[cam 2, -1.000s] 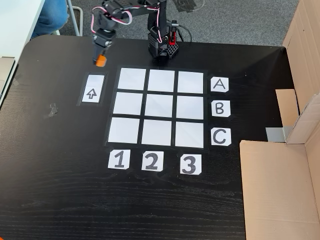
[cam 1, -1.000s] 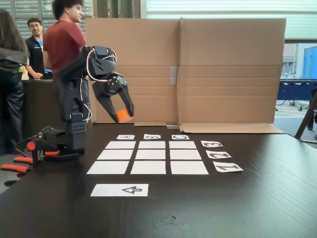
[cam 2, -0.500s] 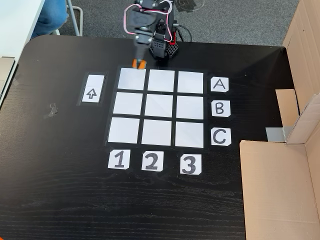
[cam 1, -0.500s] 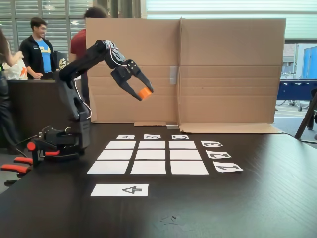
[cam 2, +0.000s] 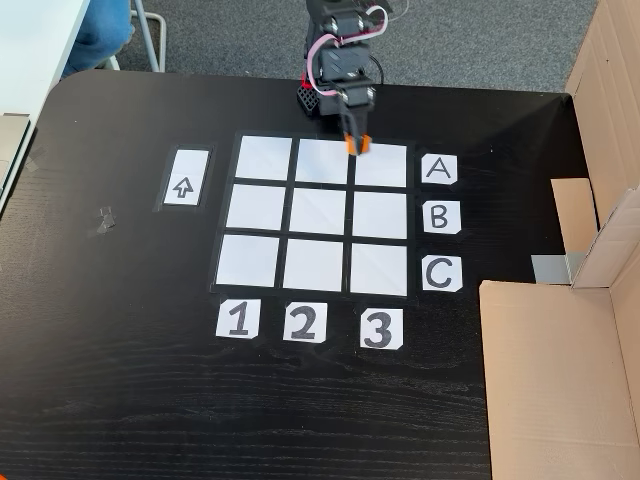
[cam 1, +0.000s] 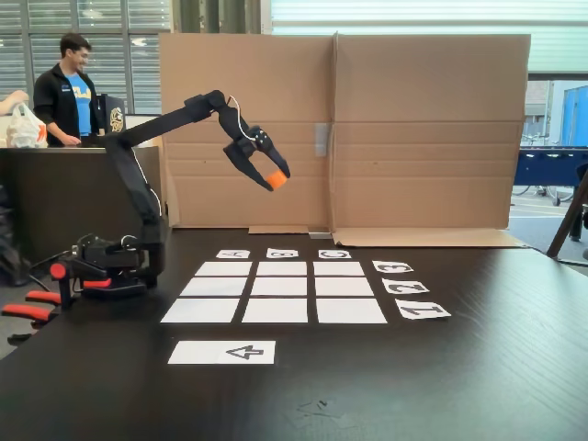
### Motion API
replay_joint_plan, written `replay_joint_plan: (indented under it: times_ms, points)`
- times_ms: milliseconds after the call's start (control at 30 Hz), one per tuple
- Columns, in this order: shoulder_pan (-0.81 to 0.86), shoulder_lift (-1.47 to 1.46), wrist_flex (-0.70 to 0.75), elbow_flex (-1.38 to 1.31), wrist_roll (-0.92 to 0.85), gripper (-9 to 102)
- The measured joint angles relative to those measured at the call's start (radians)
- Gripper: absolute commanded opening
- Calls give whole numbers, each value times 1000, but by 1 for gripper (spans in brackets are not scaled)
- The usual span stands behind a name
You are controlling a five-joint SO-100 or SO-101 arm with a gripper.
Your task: Pick up the round, orange token and place it in the grid on square B3.
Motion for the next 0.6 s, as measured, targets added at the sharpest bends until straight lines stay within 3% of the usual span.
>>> replay_joint_plan:
  times_ms: [600]
  points:
    - [-95,-383,-190,44,110,-1]
